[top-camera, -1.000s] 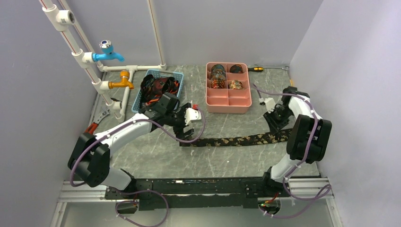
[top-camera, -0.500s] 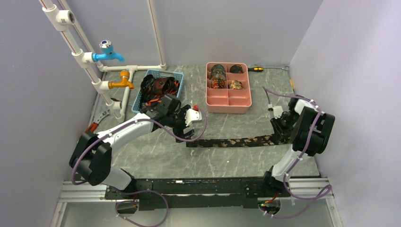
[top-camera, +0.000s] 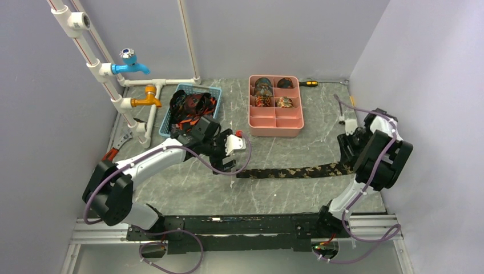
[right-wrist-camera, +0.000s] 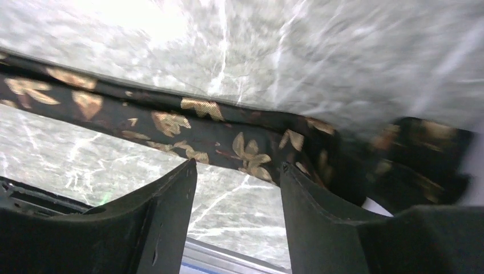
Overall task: Roll the ties
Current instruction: Roll the tie at the center of the board.
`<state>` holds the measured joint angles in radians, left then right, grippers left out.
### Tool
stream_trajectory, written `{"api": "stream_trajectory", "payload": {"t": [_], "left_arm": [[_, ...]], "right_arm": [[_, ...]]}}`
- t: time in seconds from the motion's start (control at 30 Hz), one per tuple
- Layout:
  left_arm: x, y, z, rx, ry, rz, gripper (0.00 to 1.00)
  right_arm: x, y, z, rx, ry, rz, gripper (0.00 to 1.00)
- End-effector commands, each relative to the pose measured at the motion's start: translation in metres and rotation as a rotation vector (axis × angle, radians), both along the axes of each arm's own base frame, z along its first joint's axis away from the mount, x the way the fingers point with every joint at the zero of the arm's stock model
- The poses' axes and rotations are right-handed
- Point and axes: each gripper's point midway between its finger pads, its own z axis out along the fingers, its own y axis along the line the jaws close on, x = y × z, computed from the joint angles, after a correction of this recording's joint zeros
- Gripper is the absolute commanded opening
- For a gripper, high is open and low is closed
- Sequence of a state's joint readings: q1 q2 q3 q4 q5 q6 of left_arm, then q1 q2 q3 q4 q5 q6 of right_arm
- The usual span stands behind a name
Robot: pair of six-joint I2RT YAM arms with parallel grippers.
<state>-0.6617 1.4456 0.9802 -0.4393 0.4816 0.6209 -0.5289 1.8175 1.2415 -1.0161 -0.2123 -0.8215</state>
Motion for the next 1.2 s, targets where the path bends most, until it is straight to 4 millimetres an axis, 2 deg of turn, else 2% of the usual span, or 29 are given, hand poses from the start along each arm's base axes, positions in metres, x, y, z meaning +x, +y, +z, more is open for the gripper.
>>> {"api": "stream_trajectory", "payload": {"t": [0.0, 0.1, 0.17, 0.2, 0.23, 0.33, 0.4, 0.47, 0.5, 0.57, 0.63, 0.73, 0.87, 1.0, 1.17], "left_arm": [[-0.003, -0.004, 0.030, -0.074, -0.078, -0.031, 0.99], [-0.006, -0.007, 0.049, -0.144, -0.081, -0.015, 0.99], [-0.008, -0.011, 0.062, -0.196, -0.083, -0.012, 0.99], [-0.009, -0.012, 0.069, -0.220, -0.087, -0.013, 0.99], [-0.010, -0.014, 0.073, -0.240, -0.088, -0.010, 0.99], [-0.016, -0.021, 0.079, -0.296, -0.091, -0.044, 0.99], [-0.023, -0.031, 0.075, -0.305, -0.107, -0.091, 0.99], [-0.028, -0.041, 0.065, -0.291, -0.126, -0.132, 0.99], [-0.029, -0.046, 0.061, -0.285, -0.128, -0.146, 0.99], [-0.031, -0.054, 0.056, -0.278, -0.114, -0.167, 0.99], [-0.032, -0.062, 0.065, -0.311, -0.052, -0.146, 0.99], [-0.053, -0.075, 0.087, -0.420, 0.181, -0.106, 0.99], [-0.070, -0.094, 0.095, -0.553, 0.539, 0.024, 0.99], [-0.085, -0.102, 0.083, -0.608, 0.759, 0.115, 0.99], [-0.083, -0.111, 0.073, -0.655, 0.891, 0.197, 0.99]], "right_arm": [[0.041, 0.013, 0.100, 0.027, -0.321, 0.038, 0.62], [0.051, 0.028, 0.154, 0.055, -0.472, 0.050, 0.77], [0.056, 0.045, 0.191, 0.101, -0.584, 0.074, 0.85], [0.056, 0.055, 0.212, 0.124, -0.657, 0.086, 0.97], [0.057, 0.066, 0.229, 0.158, -0.727, 0.082, 0.99], [0.064, 0.088, 0.260, 0.266, -0.873, -0.039, 1.00], [0.059, 0.108, 0.266, 0.370, -0.906, -0.027, 1.00], [0.058, 0.134, 0.254, 0.483, -0.819, -0.016, 0.97], [0.050, 0.151, 0.240, 0.544, -0.716, -0.015, 0.89], [0.036, 0.183, 0.210, 0.654, -0.507, -0.023, 0.80], [0.015, 0.211, 0.185, 0.774, -0.360, -0.025, 0.72], [-0.008, 0.237, 0.159, 0.870, -0.278, -0.047, 0.69], [-0.011, 0.251, 0.147, 0.882, -0.299, -0.078, 0.78], [-0.022, 0.260, 0.124, 0.910, -0.192, -0.139, 0.99], [-0.032, 0.269, 0.103, 0.984, -0.087, -0.249, 1.00]]}}
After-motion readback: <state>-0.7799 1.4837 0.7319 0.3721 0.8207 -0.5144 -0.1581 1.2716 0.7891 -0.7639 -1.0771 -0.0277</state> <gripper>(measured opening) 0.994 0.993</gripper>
